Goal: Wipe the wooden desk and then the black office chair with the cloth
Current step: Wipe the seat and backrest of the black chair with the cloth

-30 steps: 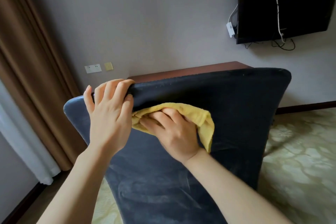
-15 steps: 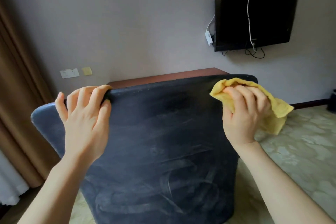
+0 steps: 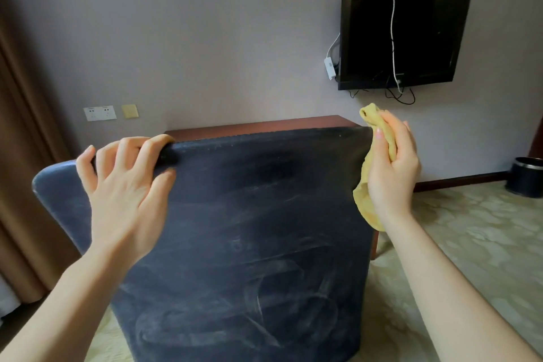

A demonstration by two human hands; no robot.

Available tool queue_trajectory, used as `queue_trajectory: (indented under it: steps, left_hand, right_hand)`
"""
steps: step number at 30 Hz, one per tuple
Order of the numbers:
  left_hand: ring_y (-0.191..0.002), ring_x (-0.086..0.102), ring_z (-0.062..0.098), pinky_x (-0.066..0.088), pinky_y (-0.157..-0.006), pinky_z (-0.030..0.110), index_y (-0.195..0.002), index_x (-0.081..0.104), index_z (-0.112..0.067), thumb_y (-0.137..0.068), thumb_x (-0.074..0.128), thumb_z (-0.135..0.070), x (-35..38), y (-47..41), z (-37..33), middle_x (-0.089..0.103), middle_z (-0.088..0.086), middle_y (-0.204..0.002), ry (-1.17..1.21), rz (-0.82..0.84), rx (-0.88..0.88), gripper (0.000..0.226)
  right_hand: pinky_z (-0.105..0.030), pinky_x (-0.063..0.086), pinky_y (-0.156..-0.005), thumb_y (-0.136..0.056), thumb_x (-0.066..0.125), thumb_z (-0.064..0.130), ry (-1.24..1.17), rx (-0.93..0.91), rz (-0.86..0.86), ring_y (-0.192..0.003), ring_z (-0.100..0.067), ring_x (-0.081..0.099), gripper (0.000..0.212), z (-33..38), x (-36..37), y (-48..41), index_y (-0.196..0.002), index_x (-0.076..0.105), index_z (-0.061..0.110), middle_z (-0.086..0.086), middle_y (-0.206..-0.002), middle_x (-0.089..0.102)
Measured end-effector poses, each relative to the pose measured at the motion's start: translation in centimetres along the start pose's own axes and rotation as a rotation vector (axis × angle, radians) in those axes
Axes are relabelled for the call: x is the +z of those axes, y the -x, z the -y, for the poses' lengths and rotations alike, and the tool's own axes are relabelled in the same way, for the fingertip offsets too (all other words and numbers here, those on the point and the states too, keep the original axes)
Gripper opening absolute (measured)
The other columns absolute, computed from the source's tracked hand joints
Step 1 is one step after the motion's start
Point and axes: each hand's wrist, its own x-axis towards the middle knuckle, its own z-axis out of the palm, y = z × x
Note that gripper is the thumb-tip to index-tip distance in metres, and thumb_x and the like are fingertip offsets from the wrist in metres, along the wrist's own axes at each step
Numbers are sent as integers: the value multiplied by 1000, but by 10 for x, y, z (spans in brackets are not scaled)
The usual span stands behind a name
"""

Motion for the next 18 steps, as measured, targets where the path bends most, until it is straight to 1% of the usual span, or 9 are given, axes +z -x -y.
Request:
queue_trajectory:
  steps: [1,2,3,5,6,8,9,12,18]
  left_hand:
    - [-112,30,25,7,-107,42,-121,51,-16,-85,30,-28,-1,0,-1,48,8,-110,-2,7,3,42]
    - [-113,30,25,8,-107,42,-121,51,-16,-83,32,-26,-1,0,-1,49,9,-111,-3,14,-1,44]
    - [-114,30,25,8,-108,44,-121,52,-16,-81,34,-25,-2,0,-3,49,9,-113,-2,20,-13,45]
    - [-116,29,25,8,-109,47,-122,52,-17,-79,37,-23,-2,0,-5,50,9,-115,0,30,-42,46]
    - [-117,29,25,9,-110,48,-122,52,-17,-78,38,-22,-2,0,-6,50,9,-115,0,32,-50,46]
    - [-117,28,24,9,-110,49,-122,52,-17,-75,40,-21,-2,0,-6,49,9,-115,-1,31,-49,48]
    - [-116,28,24,10,-110,50,-122,52,-17,-74,40,-21,-2,0,-6,50,9,-115,-3,28,-47,49]
    - [-115,29,24,10,-110,49,-120,53,-17,-72,41,-21,-1,1,-7,50,9,-114,-2,15,-52,50]
    - [-109,32,22,17,-106,47,-121,52,-17,-72,38,-21,-2,1,-6,53,7,-113,-37,14,-19,52]
  right_hand:
    - [-1,23,-98,-98,47,22,-33,6,-8,-136,-6,32,31,2,4,5,-108,49,51,49,-113,37]
    - [-4,23,-103,-97,47,20,-59,-19,-19,-138,-9,29,30,5,8,9,-109,52,47,51,-114,37]
    - [-14,25,-110,-96,48,18,-71,-64,-25,-139,-10,28,27,8,14,14,-111,56,39,47,-119,40]
    - [-45,23,-115,-92,52,16,-31,-178,-14,-136,-13,32,24,21,28,26,-112,62,24,30,-124,45]
    - [-51,19,-115,-91,54,15,12,-229,-1,-133,-17,37,22,30,37,32,-110,65,19,22,-123,51]
    - [-45,11,-116,-89,58,15,96,-310,25,-126,-25,47,19,49,55,45,-104,69,14,6,-113,64]
    - [-43,11,-115,-89,59,16,128,-346,37,-121,-26,51,17,57,63,51,-102,70,14,3,-107,67]
    - [-43,16,-112,-88,57,21,164,-421,101,-110,-23,57,17,78,81,66,-99,71,18,5,-99,68]
    - [-38,25,-106,-90,51,24,300,-592,268,-95,-22,59,23,100,97,82,-106,68,23,6,-100,67]
